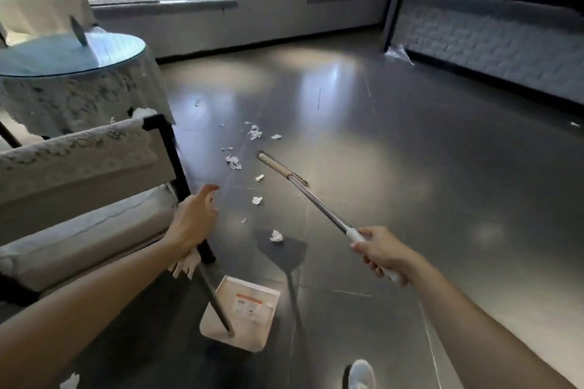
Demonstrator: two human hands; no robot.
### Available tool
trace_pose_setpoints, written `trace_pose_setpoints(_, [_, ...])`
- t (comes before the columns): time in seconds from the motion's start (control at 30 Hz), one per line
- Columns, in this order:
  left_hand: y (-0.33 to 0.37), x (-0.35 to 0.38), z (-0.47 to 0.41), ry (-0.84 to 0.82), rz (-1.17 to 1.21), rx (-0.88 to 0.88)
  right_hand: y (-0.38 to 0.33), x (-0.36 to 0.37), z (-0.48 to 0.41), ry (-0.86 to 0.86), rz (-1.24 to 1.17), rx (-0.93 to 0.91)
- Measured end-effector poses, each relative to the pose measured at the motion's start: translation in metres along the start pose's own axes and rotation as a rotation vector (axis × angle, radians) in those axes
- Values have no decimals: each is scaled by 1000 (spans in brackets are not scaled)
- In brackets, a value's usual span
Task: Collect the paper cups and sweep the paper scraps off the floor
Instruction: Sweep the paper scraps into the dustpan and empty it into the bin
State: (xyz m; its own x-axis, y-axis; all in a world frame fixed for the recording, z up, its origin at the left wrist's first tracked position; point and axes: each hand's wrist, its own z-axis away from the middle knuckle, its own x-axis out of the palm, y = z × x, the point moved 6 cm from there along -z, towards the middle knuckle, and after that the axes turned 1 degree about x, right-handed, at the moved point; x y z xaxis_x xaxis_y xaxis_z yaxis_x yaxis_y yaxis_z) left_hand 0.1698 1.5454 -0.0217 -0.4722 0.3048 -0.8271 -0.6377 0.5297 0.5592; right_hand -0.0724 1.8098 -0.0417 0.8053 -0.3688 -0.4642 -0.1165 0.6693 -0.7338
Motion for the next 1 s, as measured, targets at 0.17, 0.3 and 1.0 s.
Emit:
trace_pose_setpoints(0.17, [69,41,-119,138,48,-110,-32,-109,-136,-94,61,-79])
trace_pose_setpoints(0.3, [112,56,-202,181,42,-179,-71,-169,-239,-127,111,-97])
trace_pose_setpoints(1.0, [168,150,-736,266,108,-378,-321,-321,-790,-374,285,-198])
